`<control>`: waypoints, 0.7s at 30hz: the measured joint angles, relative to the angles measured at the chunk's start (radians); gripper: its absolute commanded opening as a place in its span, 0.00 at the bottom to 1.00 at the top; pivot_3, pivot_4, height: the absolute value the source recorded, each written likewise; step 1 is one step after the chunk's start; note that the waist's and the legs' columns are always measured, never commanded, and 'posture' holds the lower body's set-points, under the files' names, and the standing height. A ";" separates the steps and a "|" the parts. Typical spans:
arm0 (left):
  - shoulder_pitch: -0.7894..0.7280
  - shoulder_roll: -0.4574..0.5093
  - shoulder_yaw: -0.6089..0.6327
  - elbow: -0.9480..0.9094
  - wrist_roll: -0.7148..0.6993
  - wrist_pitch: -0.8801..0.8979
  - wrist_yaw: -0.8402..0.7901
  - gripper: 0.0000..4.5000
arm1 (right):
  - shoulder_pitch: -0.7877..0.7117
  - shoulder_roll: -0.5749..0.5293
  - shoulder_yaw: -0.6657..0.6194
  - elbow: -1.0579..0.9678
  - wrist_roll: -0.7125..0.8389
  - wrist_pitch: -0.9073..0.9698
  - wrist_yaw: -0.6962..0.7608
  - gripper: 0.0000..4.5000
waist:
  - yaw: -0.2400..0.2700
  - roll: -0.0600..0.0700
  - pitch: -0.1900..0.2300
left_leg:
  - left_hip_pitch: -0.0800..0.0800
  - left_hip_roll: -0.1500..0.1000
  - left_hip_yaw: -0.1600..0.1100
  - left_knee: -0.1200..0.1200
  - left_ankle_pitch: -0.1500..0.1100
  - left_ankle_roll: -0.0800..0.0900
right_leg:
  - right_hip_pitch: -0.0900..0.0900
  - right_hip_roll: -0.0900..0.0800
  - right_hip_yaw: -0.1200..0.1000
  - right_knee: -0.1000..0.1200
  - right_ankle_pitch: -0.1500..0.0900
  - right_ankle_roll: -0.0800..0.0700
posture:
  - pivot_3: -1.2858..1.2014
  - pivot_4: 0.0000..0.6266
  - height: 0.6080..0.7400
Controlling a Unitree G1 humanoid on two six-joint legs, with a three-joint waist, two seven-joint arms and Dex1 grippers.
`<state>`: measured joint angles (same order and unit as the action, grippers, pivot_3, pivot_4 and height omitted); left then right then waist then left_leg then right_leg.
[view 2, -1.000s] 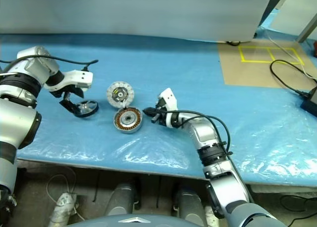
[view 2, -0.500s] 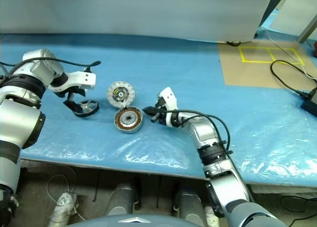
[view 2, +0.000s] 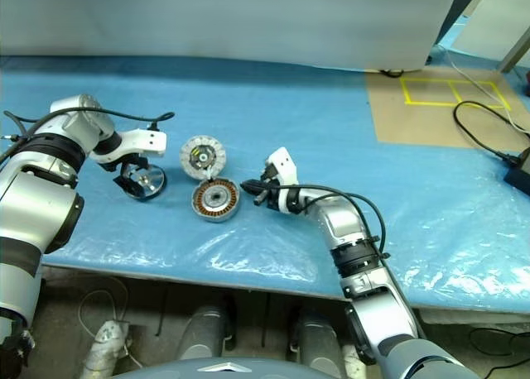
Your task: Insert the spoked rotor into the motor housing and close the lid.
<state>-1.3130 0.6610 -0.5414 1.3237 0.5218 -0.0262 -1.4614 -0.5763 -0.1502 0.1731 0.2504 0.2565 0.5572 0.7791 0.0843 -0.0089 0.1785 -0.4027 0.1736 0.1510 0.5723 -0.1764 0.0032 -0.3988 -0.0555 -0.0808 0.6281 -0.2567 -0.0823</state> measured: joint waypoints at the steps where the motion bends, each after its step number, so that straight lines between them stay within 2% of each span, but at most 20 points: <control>1: 0.000 0.000 0.000 0.000 0.000 0.000 0.000 1.00 | 0.000 0.002 0.000 0.000 0.000 0.000 0.000 0.00 | 0.000 0.000 0.000 | 0.000 0.000 0.000 0.000 0.000 0.000 | 0.000 0.000 0.000 0.000 0.000 0.000 | 0.52 0.24 1.00; 12: 0.000 0.000 0.014 0.000 0.000 -0.009 0.005 1.00 | 0.000 0.012 -0.001 0.000 0.000 0.000 -0.001 0.00 | 0.010 0.000 0.000 | 0.000 0.000 0.000 0.000 0.000 0.000 | 0.000 0.000 0.000 0.000 0.000 0.000 | 0.52 0.24 1.00; 15: 0.000 0.000 0.024 0.000 -0.001 -0.010 0.011 0.87 | 0.000 0.012 -0.001 0.000 0.000 0.000 -0.001 0.00 | 0.010 0.000 0.000 | 0.000 0.000 0.000 0.000 0.000 0.000 | 0.000 0.000 0.000 0.000 0.000 0.000 | 0.52 0.24 1.00; 17: 0.000 0.000 0.031 -0.001 -0.002 -0.010 0.019 0.73 | 0.000 0.011 -0.001 0.000 0.000 0.000 -0.001 0.00 | 0.010 0.000 0.000 | 0.000 0.000 0.000 0.000 0.000 0.000 | 0.000 0.000 0.000 0.000 0.000 0.000 | 0.52 0.24 1.00; 21: -0.001 0.000 0.039 -0.001 -0.004 -0.010 0.028 0.73 | 0.000 0.009 -0.001 0.000 0.000 0.009 0.000 0.00 | 0.010 0.000 0.000 | 0.000 0.000 0.000 0.000 0.000 0.000 | 0.000 0.000 0.000 0.000 0.000 0.000 | 0.52 0.24 1.00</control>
<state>-1.3141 0.6608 -0.5022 1.3223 0.5176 -0.0358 -1.4334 -0.5767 -0.1416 0.1720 0.2504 0.2565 0.5661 0.7786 0.0943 -0.0089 0.1785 -0.4024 0.1737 0.1511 0.5723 -0.1764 0.0032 -0.3988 -0.0555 -0.0809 0.6284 -0.2567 -0.0824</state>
